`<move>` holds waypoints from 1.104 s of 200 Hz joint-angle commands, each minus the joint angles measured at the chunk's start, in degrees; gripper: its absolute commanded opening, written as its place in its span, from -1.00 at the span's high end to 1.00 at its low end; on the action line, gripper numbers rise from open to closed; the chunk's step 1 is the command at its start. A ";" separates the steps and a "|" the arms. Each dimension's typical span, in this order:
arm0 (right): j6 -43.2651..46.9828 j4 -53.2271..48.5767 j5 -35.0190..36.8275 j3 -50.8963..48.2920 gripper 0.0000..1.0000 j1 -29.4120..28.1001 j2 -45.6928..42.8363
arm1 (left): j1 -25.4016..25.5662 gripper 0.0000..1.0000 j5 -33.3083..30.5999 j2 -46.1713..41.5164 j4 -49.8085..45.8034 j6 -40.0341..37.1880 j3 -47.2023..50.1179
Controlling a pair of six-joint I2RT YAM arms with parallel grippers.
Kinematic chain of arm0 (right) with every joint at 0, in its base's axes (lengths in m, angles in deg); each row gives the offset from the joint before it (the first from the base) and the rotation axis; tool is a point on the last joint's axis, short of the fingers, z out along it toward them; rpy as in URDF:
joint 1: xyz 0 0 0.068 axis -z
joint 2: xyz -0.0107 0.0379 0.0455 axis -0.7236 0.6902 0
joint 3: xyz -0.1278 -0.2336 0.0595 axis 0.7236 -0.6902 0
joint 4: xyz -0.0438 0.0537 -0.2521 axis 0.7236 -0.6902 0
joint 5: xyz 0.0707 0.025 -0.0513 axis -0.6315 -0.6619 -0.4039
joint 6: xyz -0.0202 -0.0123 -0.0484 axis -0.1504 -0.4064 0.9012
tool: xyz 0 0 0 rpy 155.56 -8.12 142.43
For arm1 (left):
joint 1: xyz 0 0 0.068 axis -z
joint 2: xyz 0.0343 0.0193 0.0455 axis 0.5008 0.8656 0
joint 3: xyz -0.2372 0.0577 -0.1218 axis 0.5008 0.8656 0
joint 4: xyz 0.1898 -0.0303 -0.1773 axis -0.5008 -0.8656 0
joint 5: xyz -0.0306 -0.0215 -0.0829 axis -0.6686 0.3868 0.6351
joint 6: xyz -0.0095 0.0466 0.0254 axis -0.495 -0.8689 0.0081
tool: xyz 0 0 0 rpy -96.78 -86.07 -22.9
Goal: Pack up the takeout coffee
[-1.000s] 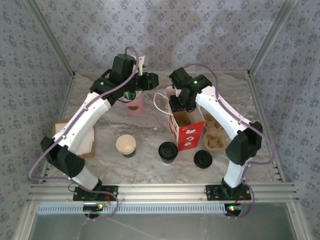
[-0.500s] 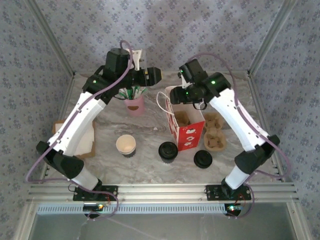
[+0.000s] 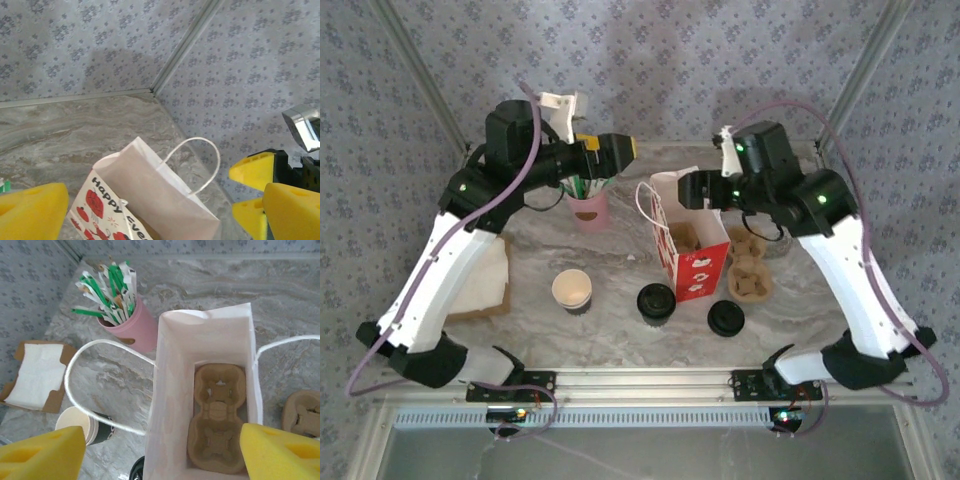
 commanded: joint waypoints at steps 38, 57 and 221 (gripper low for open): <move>0.59 -1.47 0.01 -8.10 -0.79 1.05 -14.22 | 2.44 -0.99 -2.13 -10.45 -0.60 1.87 7.80; 1.21 -2.59 0.61 -10.79 -0.81 1.45 -18.21 | 2.83 -0.99 -3.29 -14.88 -1.82 2.79 12.48; -9.57 6.64 -3.27 -48.02 -0.34 2.25 -40.10 | 10.37 -0.70 -6.66 -27.36 2.10 11.42 43.78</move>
